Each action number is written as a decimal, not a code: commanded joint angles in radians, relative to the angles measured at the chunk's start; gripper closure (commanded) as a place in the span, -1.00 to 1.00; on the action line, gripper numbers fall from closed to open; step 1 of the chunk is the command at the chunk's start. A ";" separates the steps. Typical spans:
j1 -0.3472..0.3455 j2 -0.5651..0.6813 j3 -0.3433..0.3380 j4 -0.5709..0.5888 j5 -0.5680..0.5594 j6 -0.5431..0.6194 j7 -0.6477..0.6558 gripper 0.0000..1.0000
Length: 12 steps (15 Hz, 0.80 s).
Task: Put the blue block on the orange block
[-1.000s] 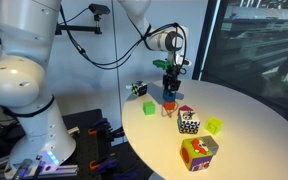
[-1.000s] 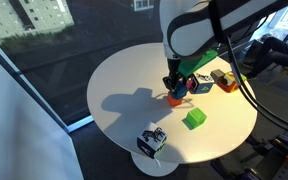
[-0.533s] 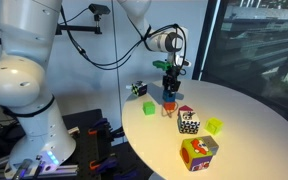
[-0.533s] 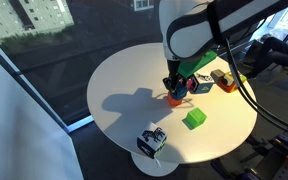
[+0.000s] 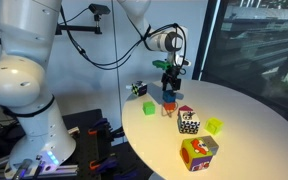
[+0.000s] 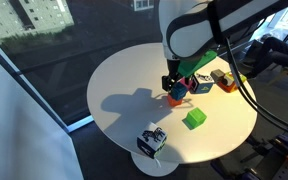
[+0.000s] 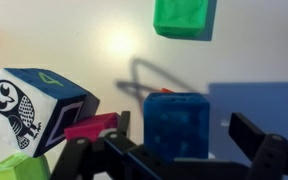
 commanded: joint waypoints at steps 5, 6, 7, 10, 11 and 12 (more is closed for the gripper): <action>-0.011 -0.070 0.019 -0.014 0.034 -0.128 -0.101 -1.00; -0.013 -0.081 0.022 -0.017 0.039 -0.152 -0.120 -1.00; -0.014 -0.091 0.023 -0.019 0.041 -0.175 -0.133 -1.00; -0.022 -0.135 0.024 -0.043 0.053 -0.226 -0.170 -1.00; -0.025 -0.150 0.023 -0.051 0.059 -0.237 -0.176 -1.00; -0.031 -0.173 0.021 -0.069 0.070 -0.243 -0.179 -1.00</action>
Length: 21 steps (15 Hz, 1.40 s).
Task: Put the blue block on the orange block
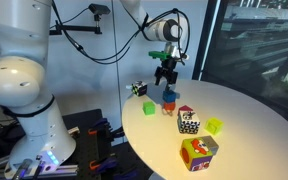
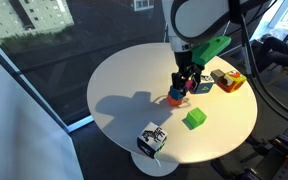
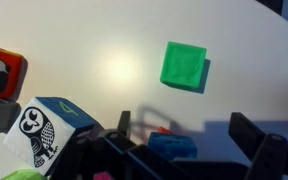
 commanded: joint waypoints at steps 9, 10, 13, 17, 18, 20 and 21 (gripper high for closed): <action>-0.070 -0.285 -0.008 -0.235 0.060 -0.013 -0.025 -1.00; -0.073 -0.311 -0.009 -0.256 0.058 -0.010 -0.021 -1.00; -0.082 -0.397 -0.011 -0.325 0.051 0.009 -0.008 -1.00; -0.093 -0.509 -0.008 -0.413 0.051 0.054 -0.001 -1.00; -0.095 -0.534 -0.008 -0.431 0.052 0.062 -0.001 -1.00; -0.101 -0.584 -0.009 -0.466 0.053 0.081 0.000 -1.00; -0.104 -0.610 -0.009 -0.483 0.052 0.089 0.002 -1.00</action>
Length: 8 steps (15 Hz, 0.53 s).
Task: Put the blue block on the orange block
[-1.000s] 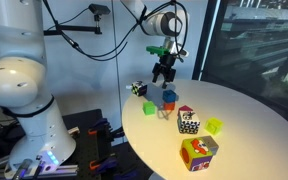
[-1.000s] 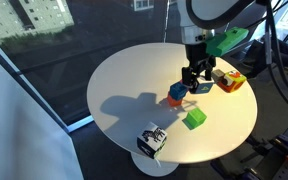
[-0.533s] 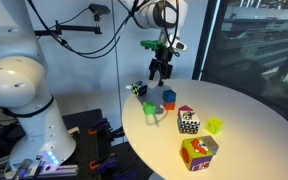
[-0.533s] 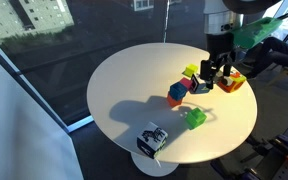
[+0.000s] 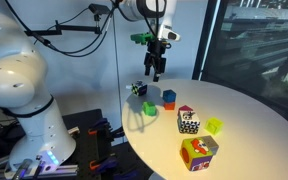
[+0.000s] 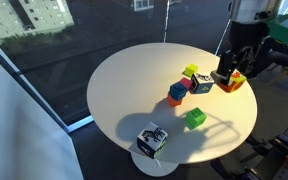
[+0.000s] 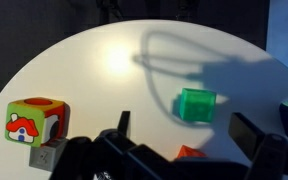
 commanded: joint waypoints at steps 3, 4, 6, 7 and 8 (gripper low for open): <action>-0.030 -0.167 0.005 -0.105 -0.003 0.041 0.019 -1.00; -0.035 -0.189 0.005 -0.114 -0.003 0.040 0.020 -1.00; -0.044 -0.225 0.004 -0.121 -0.001 0.028 0.015 -1.00; -0.048 -0.242 0.004 -0.122 0.000 0.022 0.012 -1.00; -0.051 -0.256 0.005 -0.121 0.001 0.015 0.012 -1.00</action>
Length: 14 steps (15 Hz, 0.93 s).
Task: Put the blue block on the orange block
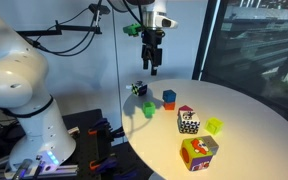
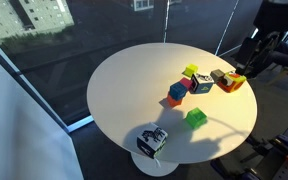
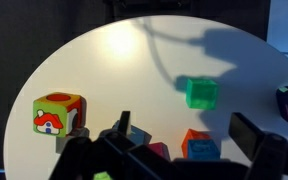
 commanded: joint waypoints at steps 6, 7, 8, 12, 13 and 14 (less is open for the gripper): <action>-0.018 -0.130 0.006 -0.003 0.004 -0.095 -0.009 -1.00; -0.017 -0.137 0.006 0.001 0.006 -0.114 -0.013 -1.00; -0.015 -0.147 0.004 0.005 0.009 -0.137 -0.020 -1.00; -0.011 -0.176 -0.003 0.014 0.009 -0.200 -0.059 -1.00; -0.010 -0.180 -0.004 0.015 0.007 -0.208 -0.069 -1.00; -0.010 -0.183 -0.005 0.015 0.007 -0.212 -0.079 -1.00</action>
